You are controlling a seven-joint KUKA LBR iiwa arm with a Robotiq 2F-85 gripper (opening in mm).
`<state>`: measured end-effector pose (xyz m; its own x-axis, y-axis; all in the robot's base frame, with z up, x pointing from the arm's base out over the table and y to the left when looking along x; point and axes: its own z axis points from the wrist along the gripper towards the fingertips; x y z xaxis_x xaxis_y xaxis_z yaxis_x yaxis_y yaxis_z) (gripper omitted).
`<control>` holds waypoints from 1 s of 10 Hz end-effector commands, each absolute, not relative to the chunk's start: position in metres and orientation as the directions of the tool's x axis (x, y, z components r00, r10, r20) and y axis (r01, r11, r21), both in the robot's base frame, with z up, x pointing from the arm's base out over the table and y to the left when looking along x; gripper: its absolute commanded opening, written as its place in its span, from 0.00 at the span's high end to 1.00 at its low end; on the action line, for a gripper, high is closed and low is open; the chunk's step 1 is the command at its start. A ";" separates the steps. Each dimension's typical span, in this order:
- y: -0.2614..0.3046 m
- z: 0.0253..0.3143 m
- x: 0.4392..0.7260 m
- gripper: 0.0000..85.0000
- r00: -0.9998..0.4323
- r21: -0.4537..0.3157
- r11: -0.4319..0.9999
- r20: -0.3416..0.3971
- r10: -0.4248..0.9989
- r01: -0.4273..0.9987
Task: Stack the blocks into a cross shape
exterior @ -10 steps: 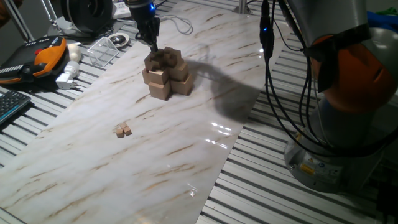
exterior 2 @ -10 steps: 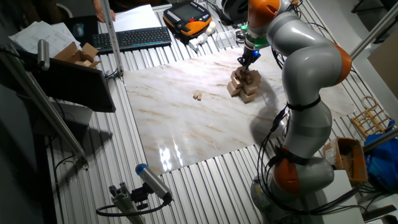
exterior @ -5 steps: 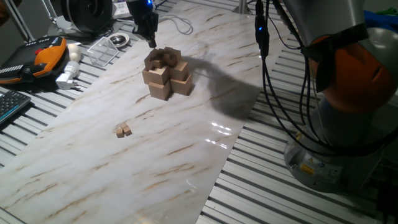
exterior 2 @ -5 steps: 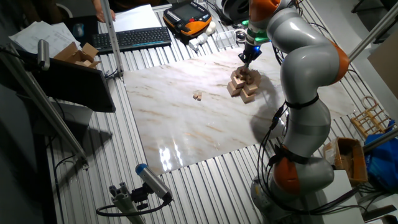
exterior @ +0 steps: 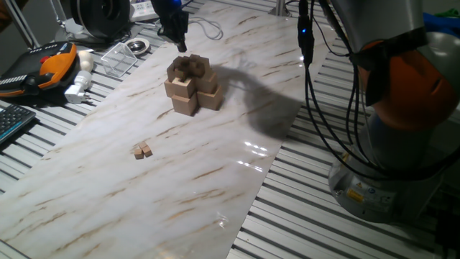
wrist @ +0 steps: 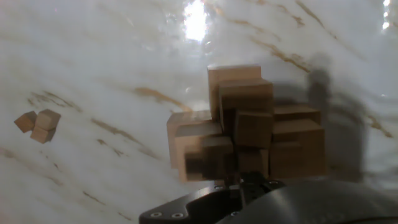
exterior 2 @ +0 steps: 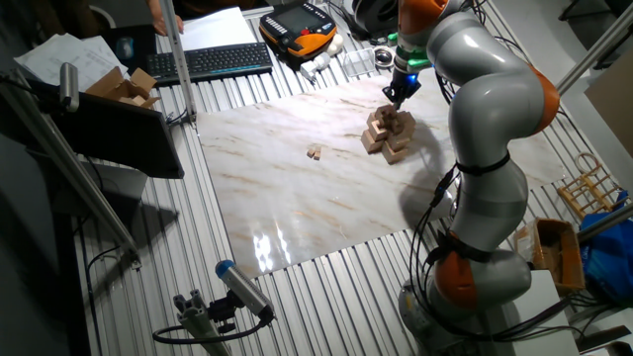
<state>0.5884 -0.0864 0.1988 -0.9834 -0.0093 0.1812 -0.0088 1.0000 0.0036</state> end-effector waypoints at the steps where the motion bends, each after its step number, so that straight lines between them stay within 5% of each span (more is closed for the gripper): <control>1: -0.085 0.199 0.585 1.00 -0.983 0.000 1.000 0.183 -0.008 -0.008; 10: -0.082 0.194 0.561 1.00 -0.977 -0.036 0.999 0.209 -0.027 -0.035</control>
<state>0.5597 -0.0821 0.1928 -0.9777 -0.0271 0.2081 -0.0354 0.9987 -0.0360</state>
